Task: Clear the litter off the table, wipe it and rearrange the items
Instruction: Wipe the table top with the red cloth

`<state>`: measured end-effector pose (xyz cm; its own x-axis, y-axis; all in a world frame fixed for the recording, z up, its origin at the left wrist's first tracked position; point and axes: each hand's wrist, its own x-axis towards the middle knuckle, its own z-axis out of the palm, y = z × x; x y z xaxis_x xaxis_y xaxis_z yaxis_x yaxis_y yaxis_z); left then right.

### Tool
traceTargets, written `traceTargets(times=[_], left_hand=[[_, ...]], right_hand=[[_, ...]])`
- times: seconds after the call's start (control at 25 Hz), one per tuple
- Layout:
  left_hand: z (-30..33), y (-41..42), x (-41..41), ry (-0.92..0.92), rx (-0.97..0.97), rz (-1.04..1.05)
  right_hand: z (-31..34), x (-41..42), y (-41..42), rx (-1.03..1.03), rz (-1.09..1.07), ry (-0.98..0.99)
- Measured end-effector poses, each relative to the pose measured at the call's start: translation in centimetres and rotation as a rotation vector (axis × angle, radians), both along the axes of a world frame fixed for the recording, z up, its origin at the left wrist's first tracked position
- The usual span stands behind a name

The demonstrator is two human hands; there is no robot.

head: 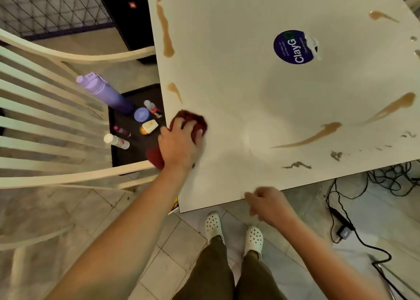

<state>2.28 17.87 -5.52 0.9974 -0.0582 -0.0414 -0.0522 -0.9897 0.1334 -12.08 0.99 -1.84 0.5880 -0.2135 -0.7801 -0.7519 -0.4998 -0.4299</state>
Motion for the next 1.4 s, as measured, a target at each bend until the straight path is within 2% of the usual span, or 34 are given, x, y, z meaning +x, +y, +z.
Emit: traceTargets(times=[0.08, 0.16, 0.24, 0.28, 0.32, 0.4, 0.44, 0.52, 0.6, 0.72, 0.84, 1.0, 1.08, 1.12, 1.24, 1.32, 1.4], left_hand=[[-0.1, -0.5, -4.0, -0.008, 0.002, -0.110], [-0.4, -1.5, -5.2, 0.012, -0.029, -0.258], [-0.7, -1.7, -3.7, 0.002, -0.047, -0.340], [-0.6, -1.7, -2.0, 0.009, -0.055, -0.292], [-0.7, -1.4, 0.0, 0.016, -0.062, -0.159], [-0.6, -0.6, 4.5, 0.017, -0.093, 0.184], [-0.6, -0.1, 6.6, 0.021, -0.111, 0.280], [-0.6, 0.7, 11.0, 0.009, -0.141, 0.337], [-0.4, 1.1, 14.5, 0.018, -0.141, 0.283], [0.1, 0.2, 16.2, 0.020, -0.054, 0.065], [0.0, -0.9, 11.4, 0.027, 0.003, -0.203], [-0.2, 1.7, 3.8, 0.006, -0.003, -0.399], [-0.5, 4.2, 3.5, 0.011, 0.012, -0.426], [-0.5, 4.7, 3.6, 0.016, -0.004, -0.367], [0.1, 1.9, 2.6, 0.017, -0.044, -0.013], [0.7, -1.3, 0.6, 0.021, -0.051, 0.035], [0.8, -3.5, -1.9, 0.041, -0.053, -0.016]], right_hand=[[-1.2, 1.9, 1.5, -0.270, 0.170, -0.460], [-3.2, 4.4, 3.3, -0.434, 0.312, -0.865], [-5.7, 6.0, 3.5, -0.528, 0.399, -1.073], [-6.5, 6.5, 3.3, -0.556, 0.403, -1.114], [-7.2, 6.6, 3.1, -0.578, 0.396, -1.139], [-7.8, 6.5, 3.0, -0.603, 0.401, -1.152], [-7.9, 6.4, 3.0, -0.609, 0.424, -1.151], [-8.0, 6.7, 3.2, -0.581, 0.461, -1.147], [-8.0, 7.0, 3.3, -0.552, 0.463, -1.154], [-7.9, 7.3, 3.2, -0.521, 0.450, -1.151], [-7.7, 7.3, 3.1, -0.485, 0.475, -1.107], [-7.0, 7.3, 2.8, -0.398, 0.489, -1.020], [-6.4, 6.4, 2.0, -0.336, 0.506, -1.010], [-6.1, 5.4, 1.1, -0.330, 0.496, -1.030], [-5.4, 1.1, -3.6, -0.488, 0.358, -1.073], [-5.3, -2.1, -8.5, -0.643, 0.136, -0.997], [-5.5, -4.6, -13.2, -0.701, -0.140, -0.811]])
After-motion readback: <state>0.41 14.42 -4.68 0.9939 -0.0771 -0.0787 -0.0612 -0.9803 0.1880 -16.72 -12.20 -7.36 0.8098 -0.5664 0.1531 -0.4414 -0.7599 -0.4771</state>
